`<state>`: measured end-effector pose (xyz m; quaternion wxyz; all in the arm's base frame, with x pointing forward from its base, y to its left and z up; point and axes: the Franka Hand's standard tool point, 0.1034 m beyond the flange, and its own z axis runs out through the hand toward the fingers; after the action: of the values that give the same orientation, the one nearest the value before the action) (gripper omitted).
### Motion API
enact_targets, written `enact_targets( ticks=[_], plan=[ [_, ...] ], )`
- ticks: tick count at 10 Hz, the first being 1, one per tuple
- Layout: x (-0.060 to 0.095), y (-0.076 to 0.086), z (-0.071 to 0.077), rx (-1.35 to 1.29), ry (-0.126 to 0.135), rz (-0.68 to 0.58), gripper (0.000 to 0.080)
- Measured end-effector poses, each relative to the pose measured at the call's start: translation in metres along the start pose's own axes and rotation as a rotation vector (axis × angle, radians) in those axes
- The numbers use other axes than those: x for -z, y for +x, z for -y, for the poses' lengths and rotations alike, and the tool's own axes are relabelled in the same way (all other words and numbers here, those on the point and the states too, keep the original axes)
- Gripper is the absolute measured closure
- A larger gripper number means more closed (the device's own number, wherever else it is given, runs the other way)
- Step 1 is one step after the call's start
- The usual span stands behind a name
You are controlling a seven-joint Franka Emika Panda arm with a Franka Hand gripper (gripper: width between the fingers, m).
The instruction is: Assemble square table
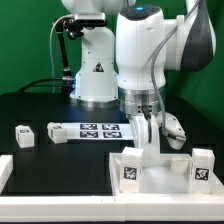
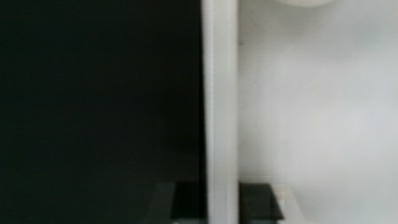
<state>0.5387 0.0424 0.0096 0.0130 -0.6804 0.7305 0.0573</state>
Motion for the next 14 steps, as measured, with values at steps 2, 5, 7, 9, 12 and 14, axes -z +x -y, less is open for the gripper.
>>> enact_targets(
  ticks=[2,5,7,9,12,14],
  plan=[
    [0.006,0.033,-0.014,0.128,0.076,-0.042,0.0733],
    [0.008,0.081,-0.025,0.303,0.108,-0.083,0.0737],
    [0.008,0.08,-0.026,0.439,0.1,-0.09,0.0737],
    [0.009,0.086,-0.023,0.642,0.093,-0.099,0.0737],
    [0.022,0.128,-0.005,1.036,0.099,-0.092,0.0736],
    [0.02,0.131,-0.006,1.201,0.082,-0.107,0.0736]
  ],
)
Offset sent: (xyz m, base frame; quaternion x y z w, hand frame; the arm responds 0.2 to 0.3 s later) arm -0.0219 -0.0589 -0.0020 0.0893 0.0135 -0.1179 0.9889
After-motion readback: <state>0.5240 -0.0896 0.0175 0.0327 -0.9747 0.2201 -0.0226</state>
